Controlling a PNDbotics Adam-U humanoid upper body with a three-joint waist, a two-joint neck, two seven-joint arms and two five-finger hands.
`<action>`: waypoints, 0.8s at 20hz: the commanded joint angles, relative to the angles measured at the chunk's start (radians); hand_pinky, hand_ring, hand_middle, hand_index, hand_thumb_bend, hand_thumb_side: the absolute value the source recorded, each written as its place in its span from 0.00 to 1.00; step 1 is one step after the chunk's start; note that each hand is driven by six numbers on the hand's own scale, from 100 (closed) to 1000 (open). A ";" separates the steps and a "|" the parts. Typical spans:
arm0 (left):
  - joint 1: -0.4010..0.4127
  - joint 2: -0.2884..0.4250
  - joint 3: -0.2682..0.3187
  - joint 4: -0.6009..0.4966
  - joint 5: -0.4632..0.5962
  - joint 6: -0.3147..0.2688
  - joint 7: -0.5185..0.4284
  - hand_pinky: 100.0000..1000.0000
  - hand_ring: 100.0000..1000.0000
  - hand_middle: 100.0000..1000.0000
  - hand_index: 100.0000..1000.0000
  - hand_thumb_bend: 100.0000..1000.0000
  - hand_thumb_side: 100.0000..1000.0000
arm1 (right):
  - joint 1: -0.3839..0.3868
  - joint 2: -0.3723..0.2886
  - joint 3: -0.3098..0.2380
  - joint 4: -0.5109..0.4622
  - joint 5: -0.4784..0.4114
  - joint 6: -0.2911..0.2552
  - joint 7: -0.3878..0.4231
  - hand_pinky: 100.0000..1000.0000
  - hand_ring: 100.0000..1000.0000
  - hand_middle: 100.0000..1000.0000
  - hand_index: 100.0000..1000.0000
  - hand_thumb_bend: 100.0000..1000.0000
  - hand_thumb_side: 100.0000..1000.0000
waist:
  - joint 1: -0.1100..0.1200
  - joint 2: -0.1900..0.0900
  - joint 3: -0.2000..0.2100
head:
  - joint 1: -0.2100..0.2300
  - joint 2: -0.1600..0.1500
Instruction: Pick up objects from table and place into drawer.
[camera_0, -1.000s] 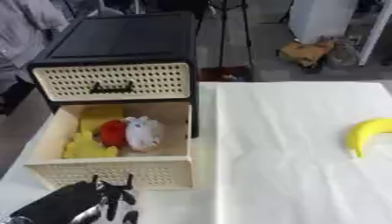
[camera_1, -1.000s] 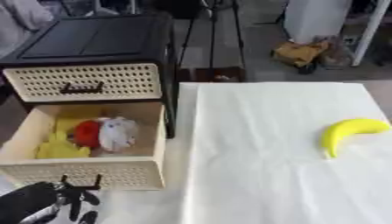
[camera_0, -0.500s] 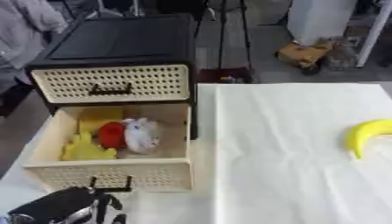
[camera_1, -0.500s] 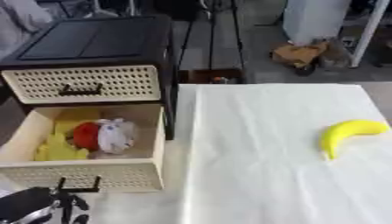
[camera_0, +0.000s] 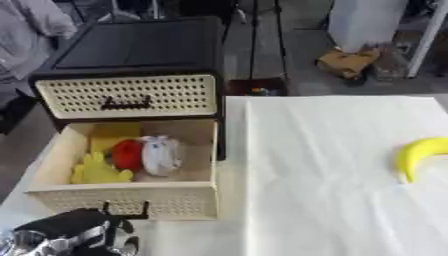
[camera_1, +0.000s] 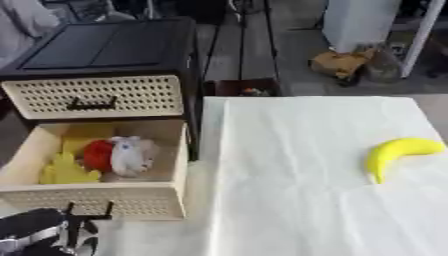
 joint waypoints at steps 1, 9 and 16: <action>-0.021 0.003 0.039 -0.005 -0.023 0.013 -0.061 0.00 0.09 0.59 0.95 0.00 1.00 | -0.007 -0.019 -0.014 -0.013 0.003 0.001 -0.008 0.67 0.66 0.48 0.64 0.00 0.83 | -0.003 -0.016 -0.001 | -0.002 -0.012; -0.035 -0.005 0.089 -0.083 -0.046 0.016 -0.178 0.00 0.09 0.58 0.96 0.00 1.00 | -0.002 -0.016 -0.015 -0.013 -0.001 0.008 -0.011 0.67 0.66 0.47 0.64 0.00 0.82 | -0.004 -0.013 0.002 | -0.004 -0.016; -0.033 -0.005 0.090 -0.080 -0.058 0.028 -0.186 0.00 0.09 0.59 0.96 0.00 1.00 | -0.006 -0.012 -0.013 -0.013 -0.009 -0.001 -0.009 0.67 0.66 0.47 0.64 0.00 0.82 | -0.002 -0.014 -0.001 | -0.004 -0.023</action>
